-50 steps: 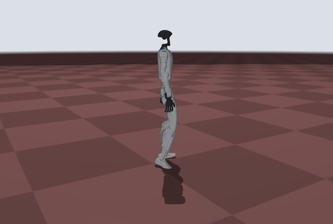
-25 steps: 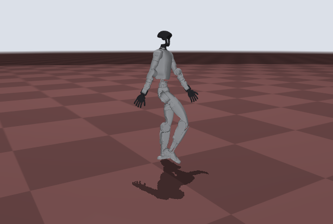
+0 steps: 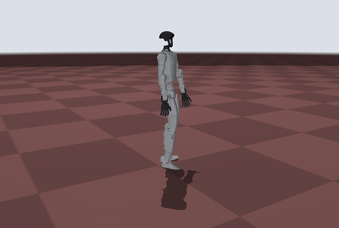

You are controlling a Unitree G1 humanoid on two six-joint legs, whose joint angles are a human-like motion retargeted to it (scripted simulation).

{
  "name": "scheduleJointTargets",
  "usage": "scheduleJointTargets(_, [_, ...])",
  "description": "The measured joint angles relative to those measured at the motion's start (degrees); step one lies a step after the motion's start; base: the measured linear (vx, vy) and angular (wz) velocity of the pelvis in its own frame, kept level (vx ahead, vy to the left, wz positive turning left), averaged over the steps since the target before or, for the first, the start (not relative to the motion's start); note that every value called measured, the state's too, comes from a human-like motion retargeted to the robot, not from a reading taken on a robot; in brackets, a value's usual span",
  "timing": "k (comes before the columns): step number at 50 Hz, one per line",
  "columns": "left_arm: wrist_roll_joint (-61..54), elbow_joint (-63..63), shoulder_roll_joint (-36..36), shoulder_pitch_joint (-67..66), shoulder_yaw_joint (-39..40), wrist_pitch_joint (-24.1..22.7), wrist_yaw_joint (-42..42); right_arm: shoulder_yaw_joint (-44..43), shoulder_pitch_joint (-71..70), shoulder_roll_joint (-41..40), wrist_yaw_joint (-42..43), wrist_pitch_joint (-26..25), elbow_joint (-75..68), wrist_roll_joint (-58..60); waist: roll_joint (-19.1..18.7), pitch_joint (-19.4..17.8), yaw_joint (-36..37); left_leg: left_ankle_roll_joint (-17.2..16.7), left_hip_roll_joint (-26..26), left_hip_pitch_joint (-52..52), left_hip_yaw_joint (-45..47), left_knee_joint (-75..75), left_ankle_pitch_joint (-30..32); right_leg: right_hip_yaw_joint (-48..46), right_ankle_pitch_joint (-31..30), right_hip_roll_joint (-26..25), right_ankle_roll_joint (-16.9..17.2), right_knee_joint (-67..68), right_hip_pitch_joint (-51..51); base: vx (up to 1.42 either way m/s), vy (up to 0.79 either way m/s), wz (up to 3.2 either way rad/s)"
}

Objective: In place motions

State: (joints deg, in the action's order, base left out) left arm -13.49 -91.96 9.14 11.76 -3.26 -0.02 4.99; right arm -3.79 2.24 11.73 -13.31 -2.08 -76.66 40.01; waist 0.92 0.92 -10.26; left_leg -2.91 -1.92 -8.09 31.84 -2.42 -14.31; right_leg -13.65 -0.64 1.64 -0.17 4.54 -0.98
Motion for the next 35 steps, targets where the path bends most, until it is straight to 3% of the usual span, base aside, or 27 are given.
scheduleJointTargets(3, [3.7, -0.2, 0.3, -1.9, 1.4, 2.3, 1.8, 0.2, 0.2, 1.4, 2.2, -1.0, -2.9, -3.0, -0.9, 0.0, -2.5, -0.8, -1.0, 0.3, -1.5, -0.9, 0.3, -2.0, 0.2, -0.4, -0.5, -1.7, -1.7, -0.13, -0.07, 0.58])
scheduleJointTargets(8, [8.1, -0.2, 0.6, -8.2, -1.7, 2.7, 1.0, -1.5, 2.4, 2.2, 6.1, -0.4, -10.8, -11.5, -0.5, 1.9, 2.3, -2.6, -2.2, 1.6, -2.2, -5.0, -0.2, -1.9, 0.9, -0.8, -1.8, -2.4, -2.4, 0.03, -0.19, 0.0])
scheduleJointTargets(10, [11.1, -1.0, 0.8, -10.3, -1.8, 4.6, -2.2, -1.3, 1.9, 1.9, 10.5, 1.2, -12.6, -15.5, 0.3, 1.0, 3.5, -3.0, -3.2, 4.0, -3.6, -10.9, 1.3, -2.7, 1.4, 0.4, -2.2, -2.0, -2.8, -0.17, -0.16, 0.35])
scheduleJointTargets(14, [14.7, -3.2, 1.5, -12.6, -1.3, 6.6, -4.9, 1.5, -2.6, 0.5, 15.4, 2.3, -13.6, -18.5, 1.6, -3.2, 2.1, -4.3, -7.4, 12.4, -8.5, -30.1, 11.5, -5.1, 2.1, 2.9, -2.6, -2.1, -4.7, -0.32, -0.08, 0.72])
scheduleJointTargets(17, [16.7, -5.1, 2.1, -15.2, -1.8, 7.4, -3.4, 4.3, -6.5, -0.7, 14.6, 2.8, -14.4, -20.2, 2.0, -5.3, 4.8, -2.2, -8.6, 23.2, -15.5, -47.2, 17.3, -5.6, 1.7, 4.0, -3.1, -2.8, -5.4, -0.27, -0.06, 0.18])
scheduleJointTargets(22, [17.9, -5.4, 2.1, -20.1, -0.2, 11.0, 2.8, 7.3, -15.2, -3.2, 12.1, 0.8, -16.6, -20.9, 0.8, -8.1, 16.0, 1.2, -14.3, 38.5, -19.0, -71.4, 12.2, -3.8, 0.3, 4.7, -4.4, -2.4, -4.2, -0.19, 0.03, -0.48])
scheduleJointTargets(27, [16.5, -5.4, 1.0, -24.1, 3.3, 11.7, 10.3, 9.0, -21.7, -8.1, 8.1, 0.3, -7.4, -19.2, 0.0, -11.2, 23.4, 3.6, -16.7, 48.2, -19.6, -84.7, 9.8, -1.0, -0.2, 5.7, -5.4, -1.5, -3.3, -0.13, 0.02, -0.51])
scheduleJointTargets(32, [16.4, -5.4, -0.4, -27.4, 4.7, 13.4, 13.2, 10.1, -26.8, -11.1, 8.4, 1.4, -3.5, -15.1, -1.3, -10.2, 24.5, 3.4, -18.2, 50.5, -17.7, -87.0, 8.7, -1.1, 0.3, 5.4, -5.9, -1.1, -2.9, -0.01, 0.05, 0.06])
scheduleJointTargets(35, [18.4, -5.4, -0.6, -27.2, 4.4, 10.6, 13.8, 11.7, -28.1, -11.3, 10.7, 1.9, -3.6, -16.3, -1.9, -9.1, 22.9, 2.6, -17.7, 48.4, -16.5, -83.9, 8.8, -2.3, 0.9, 5.1, -5.8, -1.3, -3.2, 0.04, 0.05, 0.59])
